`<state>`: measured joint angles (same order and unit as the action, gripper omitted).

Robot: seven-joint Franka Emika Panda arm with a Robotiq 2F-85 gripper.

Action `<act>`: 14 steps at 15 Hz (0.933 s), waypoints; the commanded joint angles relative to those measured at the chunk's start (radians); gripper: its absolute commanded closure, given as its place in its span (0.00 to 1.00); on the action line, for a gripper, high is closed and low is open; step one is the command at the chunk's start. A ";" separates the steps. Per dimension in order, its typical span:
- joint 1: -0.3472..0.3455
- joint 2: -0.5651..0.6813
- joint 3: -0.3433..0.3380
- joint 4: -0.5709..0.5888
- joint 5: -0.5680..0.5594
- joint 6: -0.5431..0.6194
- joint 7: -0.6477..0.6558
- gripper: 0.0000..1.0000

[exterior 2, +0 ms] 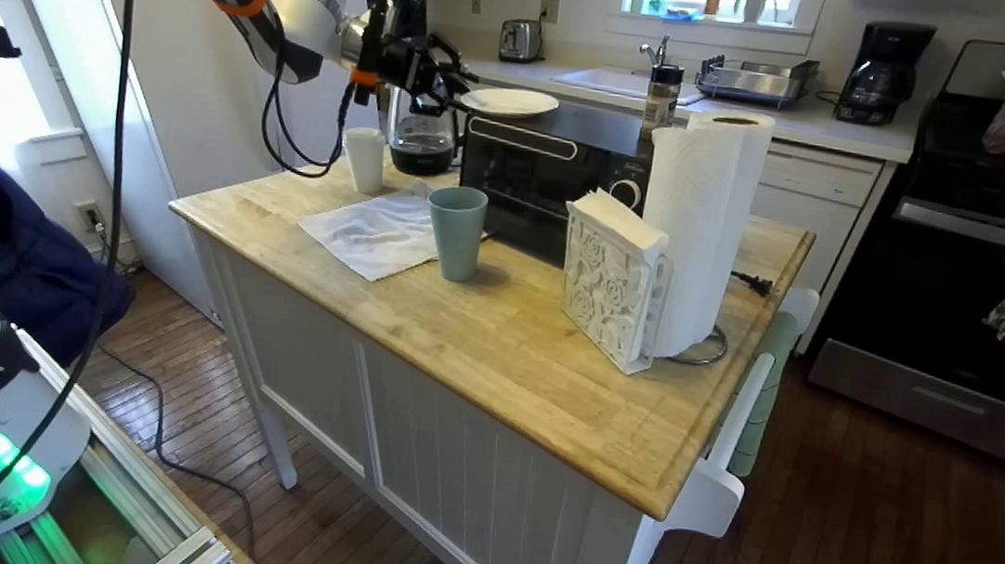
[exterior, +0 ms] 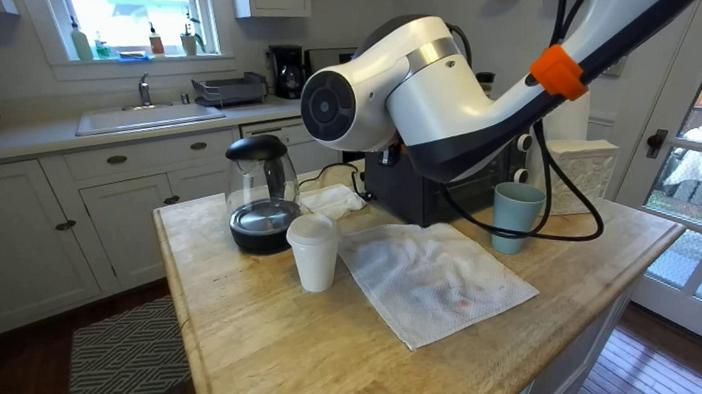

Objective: Put the plate on the paper towel, then put the grey cup on the plate

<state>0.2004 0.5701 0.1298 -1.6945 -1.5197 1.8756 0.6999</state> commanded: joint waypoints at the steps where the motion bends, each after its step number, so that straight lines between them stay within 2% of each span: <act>1: 0.012 0.028 -0.010 0.042 -0.010 -0.018 -0.023 0.48; 5: 0.010 0.030 -0.010 0.045 -0.007 -0.015 -0.025 0.81; 8: 0.009 0.034 -0.010 0.048 -0.005 -0.015 -0.027 0.86; 12: 0.008 0.041 -0.011 0.055 -0.003 -0.016 -0.030 0.84; 14: 0.007 0.045 -0.012 0.060 0.000 -0.015 -0.031 0.87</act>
<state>0.2003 0.5874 0.1262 -1.6797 -1.5196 1.8756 0.6967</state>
